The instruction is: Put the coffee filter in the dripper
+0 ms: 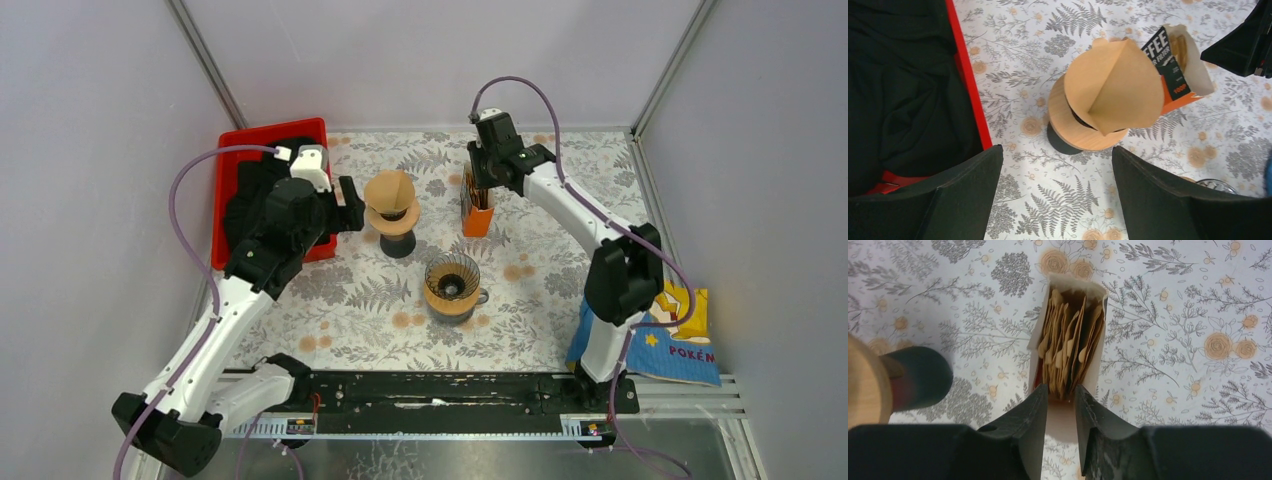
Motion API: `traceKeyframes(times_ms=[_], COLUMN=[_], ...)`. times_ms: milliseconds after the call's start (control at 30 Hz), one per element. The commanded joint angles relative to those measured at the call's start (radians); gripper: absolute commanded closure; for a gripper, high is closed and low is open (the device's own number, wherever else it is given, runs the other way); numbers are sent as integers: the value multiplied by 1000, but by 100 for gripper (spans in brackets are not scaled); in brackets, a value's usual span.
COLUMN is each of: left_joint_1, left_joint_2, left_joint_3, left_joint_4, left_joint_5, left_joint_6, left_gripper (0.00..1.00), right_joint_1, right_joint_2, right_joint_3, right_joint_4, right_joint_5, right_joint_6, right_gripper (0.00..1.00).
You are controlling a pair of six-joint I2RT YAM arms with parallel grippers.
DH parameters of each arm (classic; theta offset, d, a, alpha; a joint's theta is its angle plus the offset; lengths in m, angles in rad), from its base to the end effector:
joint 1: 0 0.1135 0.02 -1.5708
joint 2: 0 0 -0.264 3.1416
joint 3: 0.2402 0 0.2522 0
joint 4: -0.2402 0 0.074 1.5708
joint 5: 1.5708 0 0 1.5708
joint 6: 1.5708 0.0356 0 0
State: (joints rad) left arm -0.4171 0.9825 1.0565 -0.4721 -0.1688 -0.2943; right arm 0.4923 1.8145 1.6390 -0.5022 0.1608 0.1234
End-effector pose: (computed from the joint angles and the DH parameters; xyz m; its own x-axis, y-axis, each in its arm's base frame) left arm 0.1980 -0.0812 0.3688 -0.4140 -0.1293 -0.9011 0.1439 0.9681 -0.2051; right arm 0.3732 0.1937 0.3176 -0.5922 -0.1798 -0.7855 -0.2859 0.9583 -0.0037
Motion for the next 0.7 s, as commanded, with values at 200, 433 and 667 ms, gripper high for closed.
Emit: traceKeyframes(times_ms=[200, 433, 667], left_joint_1=[90, 127, 152], left_joint_2=[4, 10, 16], left_joint_3=[-25, -25, -24], left_joint_4=[81, 85, 87], left_joint_5=[51, 90, 123], left_joint_6=[33, 23, 14], left_gripper=[13, 13, 13], right_joint_1=[-20, -35, -45], right_joint_2=[119, 179, 206], right_joint_3=[106, 144, 151], right_joint_4=[112, 113, 123], right_joint_5=[68, 85, 75], right_joint_6=[-15, -9, -1], right_gripper=[76, 81, 82])
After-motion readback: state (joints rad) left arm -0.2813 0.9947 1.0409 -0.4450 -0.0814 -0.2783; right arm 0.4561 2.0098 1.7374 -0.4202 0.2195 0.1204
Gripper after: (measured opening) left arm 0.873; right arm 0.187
